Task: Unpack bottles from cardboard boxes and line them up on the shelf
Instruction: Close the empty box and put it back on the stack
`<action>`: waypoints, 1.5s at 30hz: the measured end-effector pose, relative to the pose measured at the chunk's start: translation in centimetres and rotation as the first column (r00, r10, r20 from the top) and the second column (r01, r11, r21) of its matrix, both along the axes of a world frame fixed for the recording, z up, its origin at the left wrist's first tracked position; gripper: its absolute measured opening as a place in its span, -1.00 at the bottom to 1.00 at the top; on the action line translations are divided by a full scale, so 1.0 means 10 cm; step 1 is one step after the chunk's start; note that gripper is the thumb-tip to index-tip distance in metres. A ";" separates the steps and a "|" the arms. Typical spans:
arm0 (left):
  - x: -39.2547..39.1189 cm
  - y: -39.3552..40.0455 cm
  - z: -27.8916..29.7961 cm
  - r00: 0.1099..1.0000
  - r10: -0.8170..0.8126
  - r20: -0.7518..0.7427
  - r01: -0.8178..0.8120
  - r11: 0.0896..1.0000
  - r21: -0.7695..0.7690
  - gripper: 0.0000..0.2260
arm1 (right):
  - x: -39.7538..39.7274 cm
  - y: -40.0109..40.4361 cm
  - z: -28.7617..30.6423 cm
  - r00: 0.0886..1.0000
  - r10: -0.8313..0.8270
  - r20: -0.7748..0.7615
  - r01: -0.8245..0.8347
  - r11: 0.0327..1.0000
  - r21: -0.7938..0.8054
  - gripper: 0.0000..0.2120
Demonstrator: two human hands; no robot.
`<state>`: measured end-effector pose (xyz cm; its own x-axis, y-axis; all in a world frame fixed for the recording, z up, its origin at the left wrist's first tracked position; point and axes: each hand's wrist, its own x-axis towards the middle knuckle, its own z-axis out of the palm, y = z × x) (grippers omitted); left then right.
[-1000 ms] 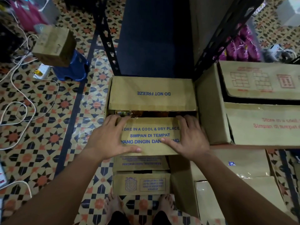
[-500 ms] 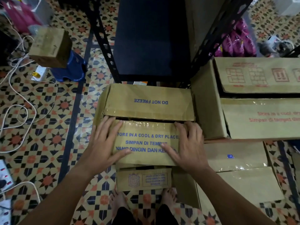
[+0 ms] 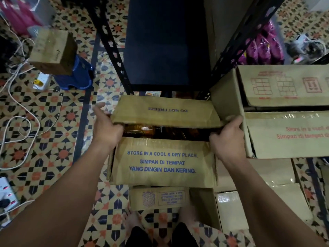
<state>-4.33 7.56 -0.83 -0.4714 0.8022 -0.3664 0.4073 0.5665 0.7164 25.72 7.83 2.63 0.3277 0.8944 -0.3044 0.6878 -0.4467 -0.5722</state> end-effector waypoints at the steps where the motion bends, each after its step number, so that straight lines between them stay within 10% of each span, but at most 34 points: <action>1: -0.01 -0.04 -0.02 0.998 -0.059 0.039 0.061 0.996 -0.060 -0.27 | 0.01 -0.04 0.01 1.000 -0.003 -0.030 0.002 1.000 -0.024 -0.46; 10: -0.20 -0.08 -0.32 0.912 -0.306 -0.274 0.206 0.918 -0.340 -0.91 | -0.02 0.15 -0.57 0.995 0.088 0.049 -0.068 0.946 -0.317 -0.35; 24: -0.08 -0.02 -0.24 0.877 -0.394 -0.275 0.190 0.810 -0.554 -0.96 | 0.17 0.24 -0.67 0.985 0.162 0.057 -0.122 0.893 -0.433 -0.69; 45: -0.01 -3.29 0.87 0.957 -0.178 -0.230 0.010 0.811 -0.585 -0.79 | 0.15 -1.91 0.24 0.792 0.610 0.024 -0.505 0.677 -0.536 -0.91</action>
